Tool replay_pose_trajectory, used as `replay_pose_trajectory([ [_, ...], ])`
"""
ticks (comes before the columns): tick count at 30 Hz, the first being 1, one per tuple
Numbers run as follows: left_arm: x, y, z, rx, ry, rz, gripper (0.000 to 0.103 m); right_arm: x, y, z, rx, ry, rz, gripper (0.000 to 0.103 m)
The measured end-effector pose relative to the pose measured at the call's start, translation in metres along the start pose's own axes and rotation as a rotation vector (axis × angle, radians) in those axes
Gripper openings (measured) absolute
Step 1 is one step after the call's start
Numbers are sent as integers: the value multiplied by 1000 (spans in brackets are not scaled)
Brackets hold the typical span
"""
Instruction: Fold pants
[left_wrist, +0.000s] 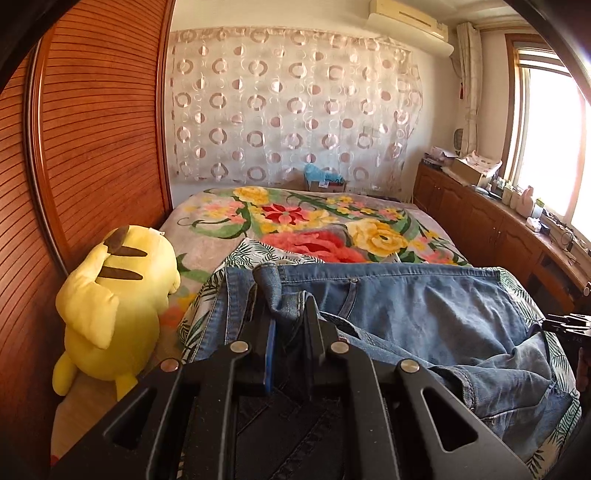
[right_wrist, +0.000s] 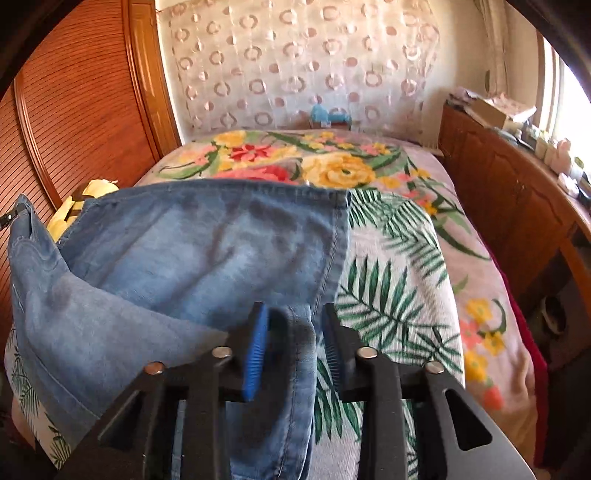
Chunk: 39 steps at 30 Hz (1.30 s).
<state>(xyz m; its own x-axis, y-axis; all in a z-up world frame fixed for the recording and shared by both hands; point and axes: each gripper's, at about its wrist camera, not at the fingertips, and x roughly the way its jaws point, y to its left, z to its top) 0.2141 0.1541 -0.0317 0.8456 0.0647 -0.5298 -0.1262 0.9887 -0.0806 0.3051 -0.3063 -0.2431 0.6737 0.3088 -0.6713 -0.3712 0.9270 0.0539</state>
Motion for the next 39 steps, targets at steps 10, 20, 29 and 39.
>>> replay_pose_trajectory([
  [10,-2,-7,-5,0,1,-23,13,-48,-7,-46,60,61,-1,44],
  [20,0,-13,-7,0,8,-30,13,-50,4,-70,76,153,-8,44],
  [29,2,-11,-8,-5,11,-34,13,-63,19,-70,49,137,-14,44],
  [39,2,-12,-15,-12,18,-36,13,-56,24,-72,23,137,-4,32],
])
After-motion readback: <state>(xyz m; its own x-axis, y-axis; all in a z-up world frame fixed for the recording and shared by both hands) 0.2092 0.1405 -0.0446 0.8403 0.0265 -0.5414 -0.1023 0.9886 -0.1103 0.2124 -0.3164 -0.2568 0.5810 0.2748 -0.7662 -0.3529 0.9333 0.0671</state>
